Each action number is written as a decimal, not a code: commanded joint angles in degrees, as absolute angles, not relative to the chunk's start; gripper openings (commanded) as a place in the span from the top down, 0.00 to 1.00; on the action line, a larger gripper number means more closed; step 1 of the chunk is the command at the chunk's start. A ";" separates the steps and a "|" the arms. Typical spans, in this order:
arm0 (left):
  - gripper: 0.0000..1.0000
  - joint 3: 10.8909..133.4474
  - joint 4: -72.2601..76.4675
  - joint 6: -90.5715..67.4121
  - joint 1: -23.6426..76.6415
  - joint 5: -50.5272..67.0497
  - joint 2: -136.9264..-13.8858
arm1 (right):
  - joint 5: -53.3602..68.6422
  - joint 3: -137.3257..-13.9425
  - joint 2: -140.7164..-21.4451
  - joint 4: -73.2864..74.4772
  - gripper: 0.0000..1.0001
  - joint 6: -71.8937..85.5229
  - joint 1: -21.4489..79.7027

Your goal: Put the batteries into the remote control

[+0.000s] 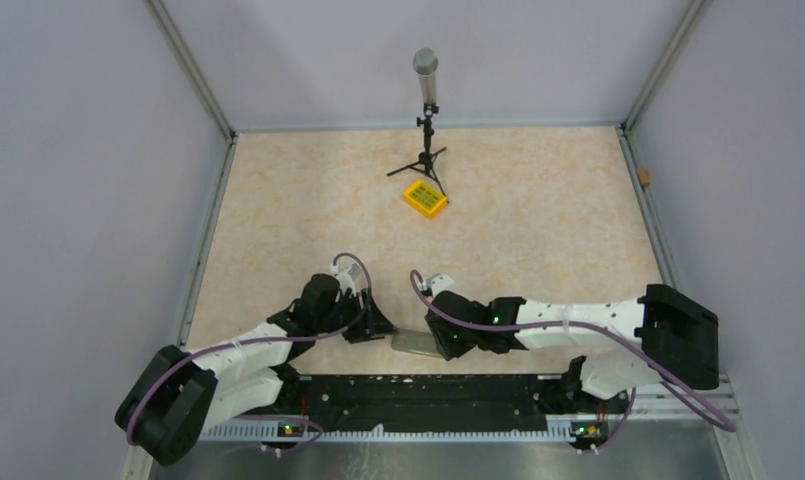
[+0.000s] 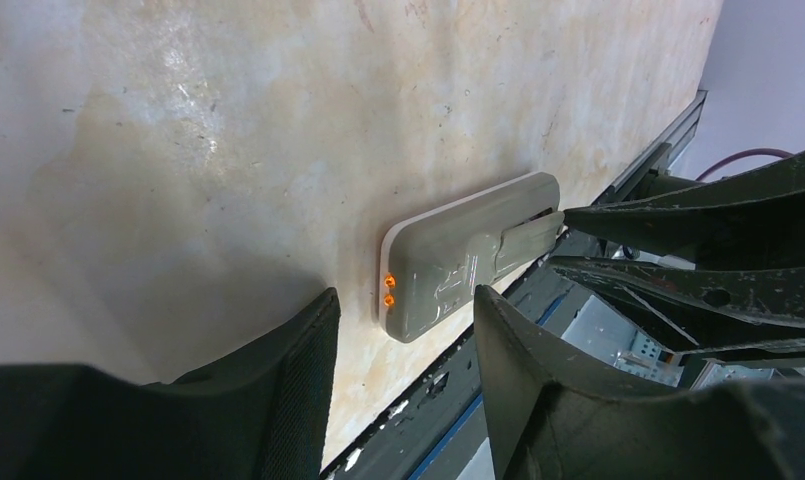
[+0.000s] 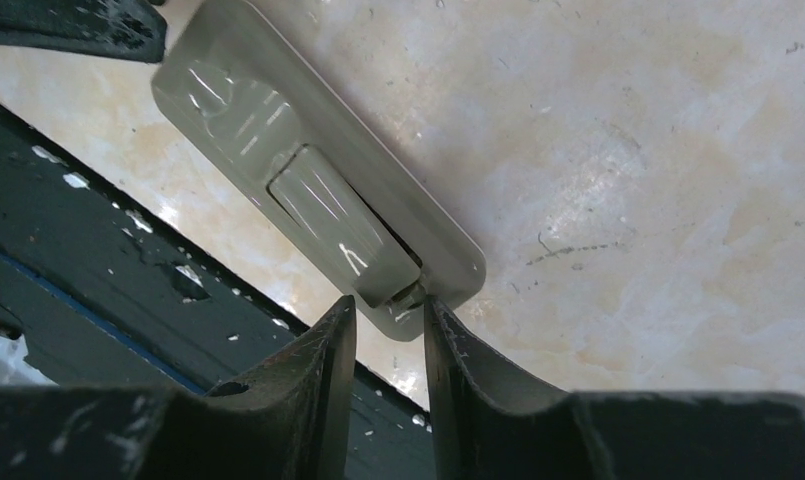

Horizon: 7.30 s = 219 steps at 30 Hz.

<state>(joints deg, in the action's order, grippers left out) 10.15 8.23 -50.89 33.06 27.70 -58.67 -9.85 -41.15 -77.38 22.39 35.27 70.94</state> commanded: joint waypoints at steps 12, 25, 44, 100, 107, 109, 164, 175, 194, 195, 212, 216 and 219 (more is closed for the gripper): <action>0.50 10.37 11.69 -51.15 34.31 28.36 -59.52 | -8.25 -39.94 -76.32 20.24 0.69 37.06 70.19; 0.54 10.82 11.77 -50.81 35.58 28.51 -60.18 | -7.56 -41.73 -77.46 19.10 0.71 36.20 70.26; 0.59 11.01 12.83 -50.81 36.82 28.22 -61.49 | -7.56 -43.37 -77.95 19.12 0.75 35.36 70.28; 0.62 12.39 14.28 -50.89 38.84 28.06 -64.48 | -8.29 -47.49 -77.04 20.59 0.78 33.30 72.44; 0.62 12.44 14.62 -50.89 38.94 28.03 -64.83 | -8.87 -48.21 -76.90 20.77 0.78 33.15 72.95; 0.62 12.39 14.81 -50.89 38.94 27.99 -64.99 | -8.96 -48.19 -77.06 20.91 0.78 33.20 72.95; 0.63 12.93 15.16 -50.71 40.06 28.04 -65.96 | -11.44 -50.09 -77.82 20.08 0.74 31.15 74.50; 0.63 13.20 14.64 -50.54 40.17 27.95 -65.69 | -11.77 -51.12 -78.12 20.29 0.74 30.78 75.08; 0.63 12.96 15.11 -50.62 40.34 27.86 -66.12 | -10.59 -48.96 -81.30 18.37 0.74 31.90 75.23; 0.63 12.97 15.12 -50.64 40.34 27.90 -66.17 | -10.69 -48.98 -81.50 18.63 0.74 31.89 75.17; 0.63 12.83 15.42 -50.80 40.52 27.71 -66.34 | -11.74 -49.73 -82.30 21.31 0.66 32.52 75.15; 0.62 12.83 14.92 -50.76 40.52 27.21 -65.87 | -13.06 -50.40 -81.65 23.07 0.63 32.51 75.20; 0.62 12.91 14.46 -50.63 40.52 26.91 -65.46 | -14.37 -51.08 -81.20 24.74 0.60 32.42 75.17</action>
<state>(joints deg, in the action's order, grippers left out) 11.46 13.34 -50.98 39.64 27.16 -65.78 -12.84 -47.35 -82.63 28.75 31.57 74.15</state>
